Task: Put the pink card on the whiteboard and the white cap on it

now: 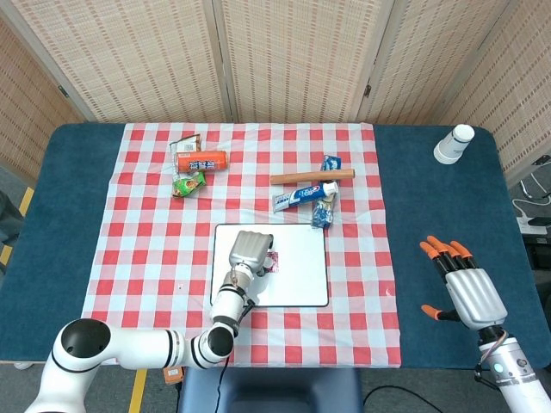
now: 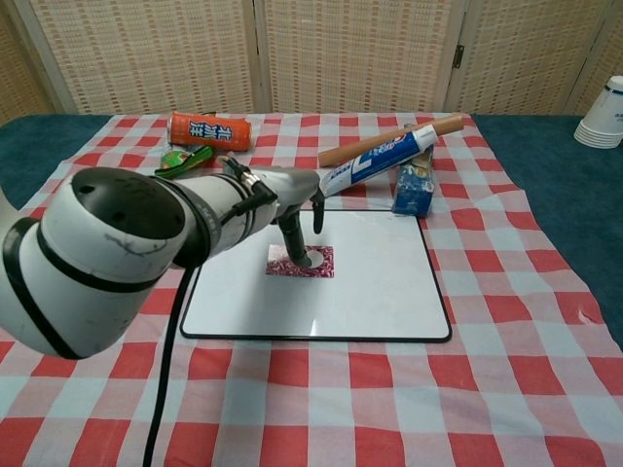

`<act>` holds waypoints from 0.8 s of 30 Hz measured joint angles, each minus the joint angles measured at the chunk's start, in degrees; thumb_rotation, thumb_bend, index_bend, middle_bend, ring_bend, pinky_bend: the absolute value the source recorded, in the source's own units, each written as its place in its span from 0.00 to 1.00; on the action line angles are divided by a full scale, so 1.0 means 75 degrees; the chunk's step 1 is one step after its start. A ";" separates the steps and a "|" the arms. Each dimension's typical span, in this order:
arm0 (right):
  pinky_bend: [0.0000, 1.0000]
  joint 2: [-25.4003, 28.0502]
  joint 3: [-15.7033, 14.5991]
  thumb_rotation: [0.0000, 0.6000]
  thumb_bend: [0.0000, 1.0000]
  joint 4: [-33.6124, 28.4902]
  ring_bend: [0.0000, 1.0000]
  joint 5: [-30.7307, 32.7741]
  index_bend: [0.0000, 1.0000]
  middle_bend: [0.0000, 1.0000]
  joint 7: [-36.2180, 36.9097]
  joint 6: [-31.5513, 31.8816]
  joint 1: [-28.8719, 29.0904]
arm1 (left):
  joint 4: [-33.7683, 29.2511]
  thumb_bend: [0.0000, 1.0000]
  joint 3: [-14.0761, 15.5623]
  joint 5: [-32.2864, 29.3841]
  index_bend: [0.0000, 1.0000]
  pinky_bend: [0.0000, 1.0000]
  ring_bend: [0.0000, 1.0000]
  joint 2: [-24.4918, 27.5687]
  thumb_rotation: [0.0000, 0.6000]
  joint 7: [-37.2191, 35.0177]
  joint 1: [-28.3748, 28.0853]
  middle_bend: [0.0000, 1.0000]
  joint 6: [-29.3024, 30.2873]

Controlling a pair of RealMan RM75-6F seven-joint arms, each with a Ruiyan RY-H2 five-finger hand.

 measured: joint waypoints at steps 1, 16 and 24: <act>0.09 0.0003 0.0000 0.94 0.00 0.0001 0.00 -0.0001 0.00 0.00 0.0006 0.0004 -0.0002 | 0.0012 0.22 0.0007 0.0018 0.31 1.00 1.00 0.0001 1.00 -0.0023 0.0004 0.99 -0.0002; 0.09 0.0045 -0.0050 0.94 0.00 -0.0023 0.00 -0.0161 0.00 0.00 0.0058 0.0122 -0.0055 | -0.1448 0.28 0.0236 0.1427 0.47 1.00 0.97 0.1157 1.00 -0.0767 0.0756 0.83 0.1265; 0.09 -0.0031 -0.0146 0.94 0.00 -0.0071 0.00 -0.0320 0.00 0.00 -0.0192 0.0144 -0.0087 | -0.1757 0.24 0.1417 0.5052 0.19 0.41 0.22 0.1967 1.00 -0.4394 0.2465 0.23 0.2398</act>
